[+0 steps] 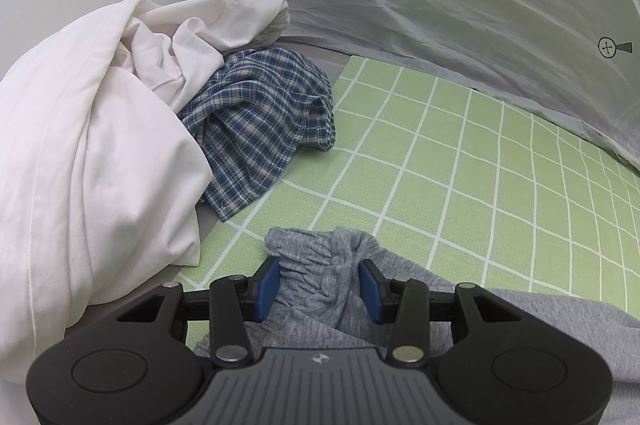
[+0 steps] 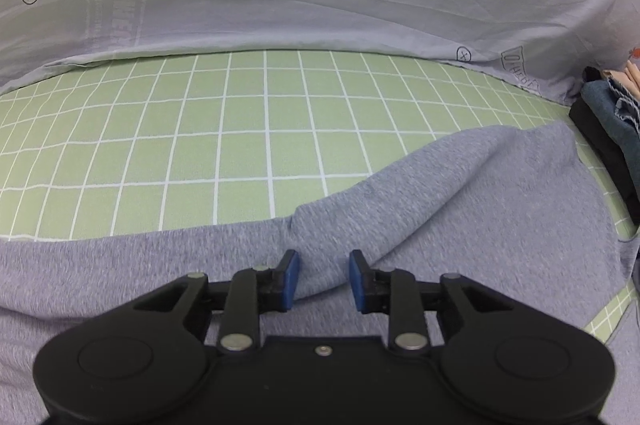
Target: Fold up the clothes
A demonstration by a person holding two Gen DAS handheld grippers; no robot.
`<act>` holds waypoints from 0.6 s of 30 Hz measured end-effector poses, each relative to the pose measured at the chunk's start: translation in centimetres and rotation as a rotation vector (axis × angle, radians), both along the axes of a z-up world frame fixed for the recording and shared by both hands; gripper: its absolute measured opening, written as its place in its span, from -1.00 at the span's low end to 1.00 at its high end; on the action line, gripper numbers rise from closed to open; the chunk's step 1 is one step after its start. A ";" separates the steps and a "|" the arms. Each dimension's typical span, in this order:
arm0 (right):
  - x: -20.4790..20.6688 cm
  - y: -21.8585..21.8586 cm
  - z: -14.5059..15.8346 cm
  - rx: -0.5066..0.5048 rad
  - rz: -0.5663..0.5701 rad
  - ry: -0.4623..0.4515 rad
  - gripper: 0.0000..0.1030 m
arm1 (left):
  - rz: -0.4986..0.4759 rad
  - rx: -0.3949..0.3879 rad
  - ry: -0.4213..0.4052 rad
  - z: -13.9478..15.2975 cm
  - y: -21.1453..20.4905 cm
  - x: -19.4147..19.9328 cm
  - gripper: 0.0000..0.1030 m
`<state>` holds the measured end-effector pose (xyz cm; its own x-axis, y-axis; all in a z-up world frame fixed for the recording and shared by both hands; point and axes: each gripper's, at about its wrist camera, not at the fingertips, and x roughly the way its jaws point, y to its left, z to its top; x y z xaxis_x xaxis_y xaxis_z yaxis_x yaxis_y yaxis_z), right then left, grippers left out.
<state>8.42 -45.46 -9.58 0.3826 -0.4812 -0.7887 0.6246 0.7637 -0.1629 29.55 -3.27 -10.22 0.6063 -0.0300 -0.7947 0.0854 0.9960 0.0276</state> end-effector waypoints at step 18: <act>2.4 -3.7 1.7 0.103 0.056 -0.254 -0.95 | 0.099 -0.122 -0.002 1.9 2.5 0.7 -0.66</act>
<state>10.86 -49.21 -7.84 0.5979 -0.3759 -0.7080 0.5921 0.8024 0.0740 30.28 -0.81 -8.31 0.6123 -0.0664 -0.7878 -0.0133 0.9955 -0.0942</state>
